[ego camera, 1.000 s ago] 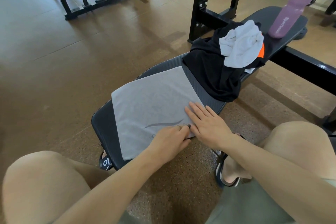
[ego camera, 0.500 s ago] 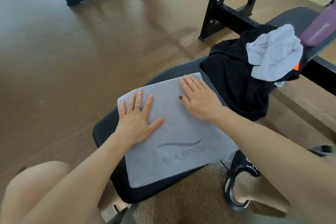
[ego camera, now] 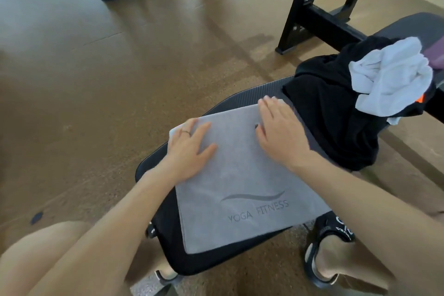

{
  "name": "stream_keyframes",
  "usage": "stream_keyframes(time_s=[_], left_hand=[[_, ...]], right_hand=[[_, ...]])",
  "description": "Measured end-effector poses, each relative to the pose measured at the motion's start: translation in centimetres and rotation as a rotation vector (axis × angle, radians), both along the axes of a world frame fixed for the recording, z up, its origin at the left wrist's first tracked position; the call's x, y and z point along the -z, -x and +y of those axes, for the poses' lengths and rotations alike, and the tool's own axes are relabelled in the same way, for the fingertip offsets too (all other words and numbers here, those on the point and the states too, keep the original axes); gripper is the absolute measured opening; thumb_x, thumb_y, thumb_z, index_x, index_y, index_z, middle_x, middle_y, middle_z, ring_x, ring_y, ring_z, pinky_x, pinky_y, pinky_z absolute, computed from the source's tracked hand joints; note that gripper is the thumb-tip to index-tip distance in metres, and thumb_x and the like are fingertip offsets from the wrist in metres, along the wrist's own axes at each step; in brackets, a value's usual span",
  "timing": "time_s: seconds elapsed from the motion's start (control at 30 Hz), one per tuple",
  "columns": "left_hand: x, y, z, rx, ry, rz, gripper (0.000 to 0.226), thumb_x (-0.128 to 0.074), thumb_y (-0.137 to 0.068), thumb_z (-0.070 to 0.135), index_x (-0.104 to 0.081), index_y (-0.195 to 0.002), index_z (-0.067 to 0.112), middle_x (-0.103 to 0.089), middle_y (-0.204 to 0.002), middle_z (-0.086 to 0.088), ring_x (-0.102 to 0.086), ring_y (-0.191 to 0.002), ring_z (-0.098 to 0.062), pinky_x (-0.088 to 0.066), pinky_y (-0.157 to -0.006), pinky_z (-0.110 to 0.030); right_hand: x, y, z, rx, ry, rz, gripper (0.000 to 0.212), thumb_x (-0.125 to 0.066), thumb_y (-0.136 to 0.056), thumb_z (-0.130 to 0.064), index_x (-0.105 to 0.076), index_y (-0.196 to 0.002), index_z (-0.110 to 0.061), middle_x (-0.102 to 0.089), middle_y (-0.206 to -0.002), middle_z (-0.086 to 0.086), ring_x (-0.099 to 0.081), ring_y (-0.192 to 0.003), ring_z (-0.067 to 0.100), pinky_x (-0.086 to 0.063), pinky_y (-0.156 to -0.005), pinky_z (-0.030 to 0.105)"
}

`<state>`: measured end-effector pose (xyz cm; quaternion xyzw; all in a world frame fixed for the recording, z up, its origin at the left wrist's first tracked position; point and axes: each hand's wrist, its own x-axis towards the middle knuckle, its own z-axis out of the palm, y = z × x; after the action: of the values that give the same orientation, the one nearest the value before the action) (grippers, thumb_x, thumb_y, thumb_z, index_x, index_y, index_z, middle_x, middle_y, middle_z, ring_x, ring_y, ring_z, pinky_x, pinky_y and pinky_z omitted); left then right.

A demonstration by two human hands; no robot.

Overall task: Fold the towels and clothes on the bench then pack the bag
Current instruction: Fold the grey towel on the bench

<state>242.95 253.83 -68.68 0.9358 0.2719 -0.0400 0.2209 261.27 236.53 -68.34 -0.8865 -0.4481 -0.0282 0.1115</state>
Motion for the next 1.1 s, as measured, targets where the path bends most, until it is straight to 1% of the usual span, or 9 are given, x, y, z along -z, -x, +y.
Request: stream_keyframes(time_s=[0.07, 0.17, 0.27, 0.47, 0.57, 0.73, 0.9, 0.97, 1.1], left_hand=[[-0.7, -0.1, 2.5, -0.172, 0.036, -0.066, 0.066, -0.051, -0.098, 0.045, -0.026, -0.157, 0.029, -0.027, -0.157, -0.014, -0.025, -0.142, -0.041, -0.021, -0.119, -0.045], [-0.8, 1.1, 5.6, -0.359, 0.159, 0.07, 0.066, -0.047, -0.101, 0.038, -0.016, -0.159, 0.03, -0.046, -0.141, -0.022, -0.043, -0.128, -0.04, -0.035, -0.107, -0.043], [-0.7, 2.3, 6.0, -0.441, 0.387, -0.021, 0.06, -0.054, -0.099, 0.034, -0.03, -0.154, 0.027, -0.059, -0.13, -0.013, -0.055, -0.118, -0.031, -0.039, -0.093, -0.034], [-1.4, 2.8, 4.9, -0.417, 0.319, -0.271, 0.022, -0.057, -0.094, 0.012, -0.057, -0.113, 0.023, -0.061, -0.09, -0.001, -0.057, -0.087, -0.019, -0.042, -0.064, -0.026], [-1.7, 2.9, 4.5, -0.401, 0.295, -0.314, 0.012, -0.051, -0.096, 0.015, -0.053, -0.103, 0.025, -0.064, -0.087, -0.009, -0.054, -0.078, -0.02, -0.043, -0.064, -0.032], [-2.0, 2.8, 4.5, -0.396, 0.254, -0.371, 0.024, -0.043, -0.097, 0.011, -0.056, -0.089, 0.03, -0.061, -0.092, -0.009, -0.053, -0.083, -0.023, -0.038, -0.061, -0.028], [-3.1, 4.3, 4.0, -0.374, 0.164, -0.367, 0.033, -0.039, -0.093, 0.004, -0.069, -0.09, 0.017, -0.062, -0.084, -0.003, -0.052, -0.073, -0.021, -0.04, -0.064, -0.03], [-3.5, 5.2, 3.9, -0.346, 0.106, -0.39, 0.037, -0.036, -0.092, 0.002, -0.069, -0.088, 0.019, -0.063, -0.09, -0.004, -0.054, -0.088, -0.023, -0.04, -0.075, -0.033], [-5.1, 7.0, 3.5, -0.132, -0.154, -0.384, 0.027, -0.051, -0.086, 0.001, -0.07, -0.096, 0.018, -0.058, -0.088, 0.001, -0.053, -0.089, -0.02, -0.039, -0.08, -0.029]], right_hand=[[-0.7, 6.7, -0.3, -0.16, -0.172, 0.102, 0.045, -0.042, -0.092, -0.028, -0.058, -0.127, -0.004, -0.06, -0.125, 0.013, -0.057, -0.113, 0.032, -0.048, -0.094, 0.044], [-1.8, 16.4, -1.5, -0.4, -0.111, 0.19, 0.017, -0.051, -0.088, -0.03, -0.055, -0.096, -0.016, -0.053, -0.093, 0.003, -0.051, -0.085, 0.025, -0.043, -0.072, 0.038], [-1.5, 22.2, -2.8, -0.502, 0.003, 0.191, 0.025, -0.056, -0.085, -0.042, -0.052, -0.096, -0.02, -0.052, -0.089, 0.0, -0.049, -0.081, 0.022, -0.039, -0.067, 0.035], [-0.2, 24.0, -3.1, -0.492, 0.174, 0.018, 0.032, -0.067, -0.081, -0.026, -0.053, -0.107, -0.015, -0.056, -0.091, 0.005, -0.05, -0.077, 0.026, -0.041, -0.062, 0.036], [-1.0, 25.2, -2.2, -0.522, 0.319, -0.052, 0.034, -0.07, -0.073, -0.021, -0.055, -0.104, -0.014, -0.059, -0.088, 0.006, -0.055, -0.071, 0.026, -0.038, -0.056, 0.035], [-3.3, 26.3, -1.1, -0.525, 0.431, -0.135, 0.033, -0.058, -0.095, -0.018, -0.046, -0.124, -0.008, -0.057, -0.108, 0.016, -0.059, -0.093, 0.033, -0.05, -0.066, 0.041], [-4.9, 25.3, -3.8, -0.5, 0.373, 0.026, 0.021, -0.076, -0.073, -0.024, -0.06, -0.088, -0.021, -0.06, -0.079, 0.003, -0.058, -0.062, 0.019, -0.01, -0.044, 0.029], [-5.1, 24.6, -5.3, -0.479, 0.291, 0.082, 0.029, -0.081, -0.061, -0.022, -0.057, -0.078, -0.022, -0.055, -0.069, 0.001, -0.056, -0.053, 0.02, -0.015, -0.044, 0.028], [-7.0, 22.6, -8.9, -0.348, 0.073, 0.267, 0.019, -0.06, -0.083, -0.019, -0.041, -0.084, -0.021, -0.051, -0.079, 0.001, -0.055, -0.066, 0.024, -0.037, -0.052, 0.034]])
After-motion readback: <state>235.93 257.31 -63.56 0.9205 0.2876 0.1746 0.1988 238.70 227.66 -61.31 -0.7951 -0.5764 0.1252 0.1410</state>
